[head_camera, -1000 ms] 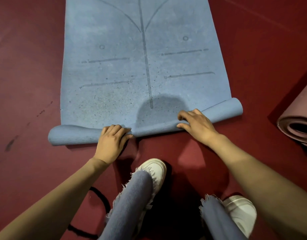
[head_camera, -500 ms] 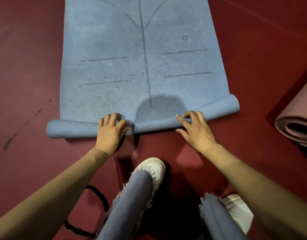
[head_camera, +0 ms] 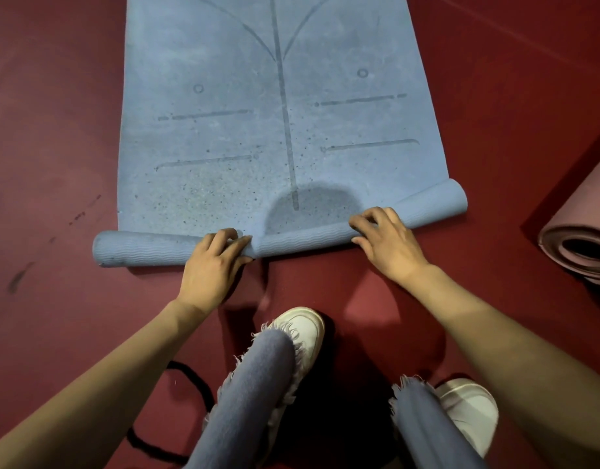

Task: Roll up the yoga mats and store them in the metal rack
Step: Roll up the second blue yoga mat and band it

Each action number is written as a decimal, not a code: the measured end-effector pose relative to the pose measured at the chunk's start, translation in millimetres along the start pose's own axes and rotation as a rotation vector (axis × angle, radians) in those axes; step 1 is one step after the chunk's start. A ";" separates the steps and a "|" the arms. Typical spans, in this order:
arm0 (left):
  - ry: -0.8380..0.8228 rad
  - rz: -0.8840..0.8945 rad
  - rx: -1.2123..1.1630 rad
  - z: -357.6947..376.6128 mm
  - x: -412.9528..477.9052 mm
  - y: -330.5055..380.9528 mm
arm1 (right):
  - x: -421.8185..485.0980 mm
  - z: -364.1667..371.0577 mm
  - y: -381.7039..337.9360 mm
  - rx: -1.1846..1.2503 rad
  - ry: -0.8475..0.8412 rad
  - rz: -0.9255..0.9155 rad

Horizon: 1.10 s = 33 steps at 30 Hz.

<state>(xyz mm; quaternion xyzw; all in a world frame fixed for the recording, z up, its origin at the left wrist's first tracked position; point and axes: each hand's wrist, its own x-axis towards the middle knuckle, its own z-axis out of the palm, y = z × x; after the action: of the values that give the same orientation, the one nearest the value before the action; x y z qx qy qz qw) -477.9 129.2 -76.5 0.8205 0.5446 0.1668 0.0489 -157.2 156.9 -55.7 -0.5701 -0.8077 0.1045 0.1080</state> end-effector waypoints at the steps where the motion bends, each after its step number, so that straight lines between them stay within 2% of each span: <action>1: -0.013 -0.006 0.013 -0.2 0.6 -0.3 | 0.6 -0.8 0.1 -0.006 -0.005 -0.010; 7: -0.107 -0.081 0.013 -11.8 13.2 -1.3 | 10.8 7.0 5.2 -0.061 0.068 -0.010; 10: -0.098 -0.053 0.027 -11.2 14.4 -2.1 | 5.6 13.9 4.9 -0.135 0.172 -0.001; 13: -0.043 -0.046 0.001 -5.3 6.9 -3.6 | -3.7 15.9 0.1 -0.136 0.190 0.028; 17: 0.003 -0.064 -0.067 -0.1 1.8 -3.7 | -3.5 6.7 8.3 -0.107 0.068 -0.019; 24: -0.073 0.080 -0.052 -7.0 17.4 -17.3 | 15.3 -4.3 13.3 0.030 -0.014 -0.006; 27: -0.061 0.028 0.068 -9.6 18.9 -12.6 | 24.7 -12.0 14.5 0.029 -0.084 -0.011; 29: -0.047 -0.015 0.160 -10.8 17.6 -7.0 | 29.9 -18.2 13.9 0.029 -0.162 0.052; 33: -0.007 -0.034 0.177 -9.5 19.1 -3.1 | 36.5 -23.9 13.2 -0.010 -0.229 0.058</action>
<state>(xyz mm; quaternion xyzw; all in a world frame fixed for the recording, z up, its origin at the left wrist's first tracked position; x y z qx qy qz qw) -477.0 146.8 -64.1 0.8128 0.5709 0.1142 -0.0191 -150.3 196.7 -34.8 -0.5781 -0.7984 0.1683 0.0091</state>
